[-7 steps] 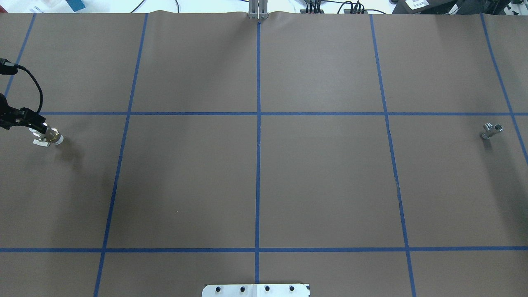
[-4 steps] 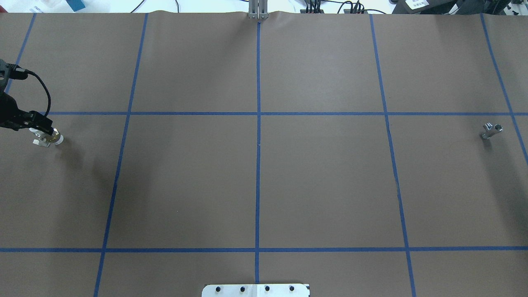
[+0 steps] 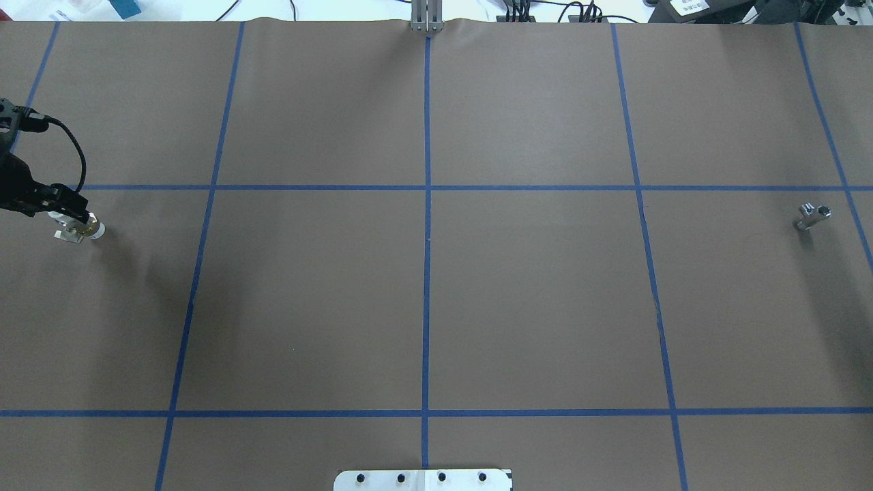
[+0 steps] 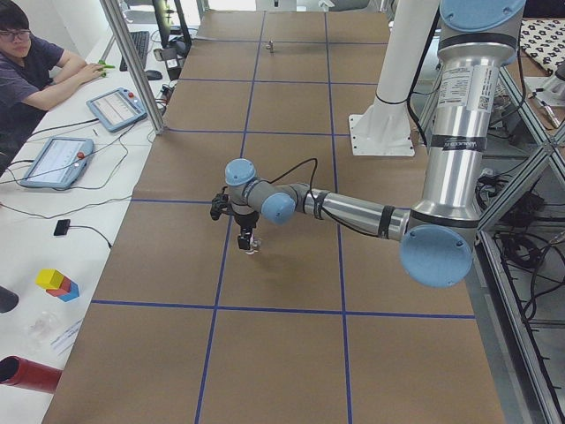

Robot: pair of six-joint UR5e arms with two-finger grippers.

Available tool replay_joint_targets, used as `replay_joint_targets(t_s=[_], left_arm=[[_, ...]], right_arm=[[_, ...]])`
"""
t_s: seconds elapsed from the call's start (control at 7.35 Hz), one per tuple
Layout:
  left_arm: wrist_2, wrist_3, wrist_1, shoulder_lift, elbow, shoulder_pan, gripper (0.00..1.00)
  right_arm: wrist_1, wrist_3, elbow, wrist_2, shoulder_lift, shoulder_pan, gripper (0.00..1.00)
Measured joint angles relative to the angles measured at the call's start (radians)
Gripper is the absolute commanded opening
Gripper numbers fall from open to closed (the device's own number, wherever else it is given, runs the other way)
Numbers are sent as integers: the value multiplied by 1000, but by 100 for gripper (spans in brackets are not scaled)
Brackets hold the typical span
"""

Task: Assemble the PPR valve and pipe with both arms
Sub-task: 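Lower the left gripper onto the white-and-brass valve and close it, then lift the valve with the left gripper and carry it toward table center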

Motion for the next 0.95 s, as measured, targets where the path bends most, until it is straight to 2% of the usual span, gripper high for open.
replay_joint_targets(t_s=[0.27, 0.41, 0.68, 0.82, 0.95], left_arm=[[0, -1, 0, -1, 4, 0, 78], [0, -1, 0, -1, 4, 0, 69], [-1, -2, 1, -1, 5, 0, 33], [-1, -3, 1, -1, 4, 0, 8], [-2, -3, 1, -1, 2, 0, 0]], right_arm=[[0, 0, -3, 0, 1, 0, 99], [1, 0, -4, -1, 2, 0, 99], [1, 0, -4, -1, 2, 0, 99], [1, 0, -4, 0, 3, 0, 99], [1, 0, -4, 0, 3, 0, 99]])
